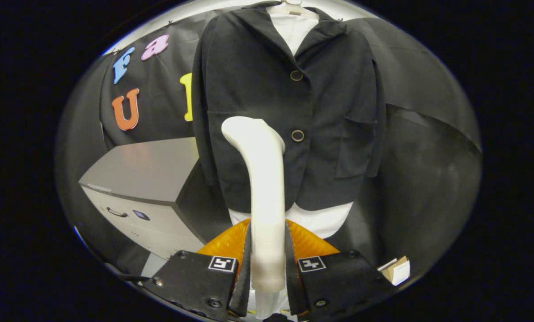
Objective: Iron the clothes twice with a garment steamer, once on the left side and once on the right side.
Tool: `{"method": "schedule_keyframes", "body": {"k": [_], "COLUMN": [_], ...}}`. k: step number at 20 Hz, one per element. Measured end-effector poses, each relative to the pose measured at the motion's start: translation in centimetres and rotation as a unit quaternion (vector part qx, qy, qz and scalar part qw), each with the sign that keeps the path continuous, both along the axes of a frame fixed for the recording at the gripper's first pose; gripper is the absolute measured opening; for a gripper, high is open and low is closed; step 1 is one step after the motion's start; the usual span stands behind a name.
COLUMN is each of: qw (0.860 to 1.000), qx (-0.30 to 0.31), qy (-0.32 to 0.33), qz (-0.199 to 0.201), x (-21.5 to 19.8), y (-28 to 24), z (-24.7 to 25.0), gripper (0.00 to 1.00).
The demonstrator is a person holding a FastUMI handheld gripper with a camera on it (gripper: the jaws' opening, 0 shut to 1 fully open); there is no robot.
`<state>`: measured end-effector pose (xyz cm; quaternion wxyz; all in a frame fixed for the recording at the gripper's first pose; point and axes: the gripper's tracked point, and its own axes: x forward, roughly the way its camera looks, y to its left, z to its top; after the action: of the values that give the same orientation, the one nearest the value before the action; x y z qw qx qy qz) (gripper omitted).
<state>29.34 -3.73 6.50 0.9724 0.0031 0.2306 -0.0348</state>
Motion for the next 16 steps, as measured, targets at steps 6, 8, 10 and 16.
{"method": "schedule_keyframes", "body": {"k": [6, 8, 10, 16], "qw": [0.999, 0.999, 0.998, 0.997], "qx": [-0.007, -0.007, -0.009, 0.009], "qy": [0.034, 0.05, 0.067, 0.073], "qz": [0.007, 0.012, 0.014, 0.012], "x": [-0.5, -0.7, -1.1, -2.0], "y": [-0.1, 0.2, 0.3, 0.3], "z": [-4.2, -6.0, -7.5, -8.2], "gripper": [0.37, 0.37, 0.37, 0.37]}}
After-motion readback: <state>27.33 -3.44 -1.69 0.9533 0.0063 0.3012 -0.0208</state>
